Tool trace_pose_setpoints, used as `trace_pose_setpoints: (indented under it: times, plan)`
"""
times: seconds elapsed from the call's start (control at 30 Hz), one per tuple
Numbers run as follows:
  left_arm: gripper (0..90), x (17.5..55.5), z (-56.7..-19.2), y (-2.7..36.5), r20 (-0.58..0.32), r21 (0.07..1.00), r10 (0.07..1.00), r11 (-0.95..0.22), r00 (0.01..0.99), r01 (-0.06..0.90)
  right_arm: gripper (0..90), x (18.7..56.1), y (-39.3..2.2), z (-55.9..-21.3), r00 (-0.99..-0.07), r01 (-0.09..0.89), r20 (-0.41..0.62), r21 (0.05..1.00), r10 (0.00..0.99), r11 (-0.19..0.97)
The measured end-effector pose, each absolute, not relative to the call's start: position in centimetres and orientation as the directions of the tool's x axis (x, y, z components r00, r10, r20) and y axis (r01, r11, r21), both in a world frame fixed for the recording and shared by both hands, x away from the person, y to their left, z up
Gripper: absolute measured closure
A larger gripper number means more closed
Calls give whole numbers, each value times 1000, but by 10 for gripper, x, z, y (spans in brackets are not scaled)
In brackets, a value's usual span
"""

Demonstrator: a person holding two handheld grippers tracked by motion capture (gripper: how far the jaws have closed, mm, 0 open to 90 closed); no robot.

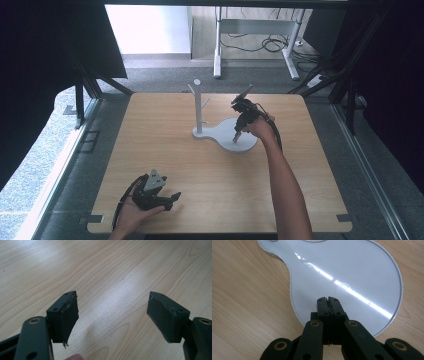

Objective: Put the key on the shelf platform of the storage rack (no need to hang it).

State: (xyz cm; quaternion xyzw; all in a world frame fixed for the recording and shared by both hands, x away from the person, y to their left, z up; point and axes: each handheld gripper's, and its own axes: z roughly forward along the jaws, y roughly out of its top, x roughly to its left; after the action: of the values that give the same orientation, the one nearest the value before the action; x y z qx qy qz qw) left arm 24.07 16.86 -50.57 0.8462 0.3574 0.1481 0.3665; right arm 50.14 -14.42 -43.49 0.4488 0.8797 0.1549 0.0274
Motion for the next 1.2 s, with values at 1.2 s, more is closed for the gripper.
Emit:
trace_pose_setpoints:
  times: [1.2]
  plan:
    - [251,242,-509,168,-4,716,713,-488,701,500,835,515,-146,-483,-558,786,40,343,829,514]
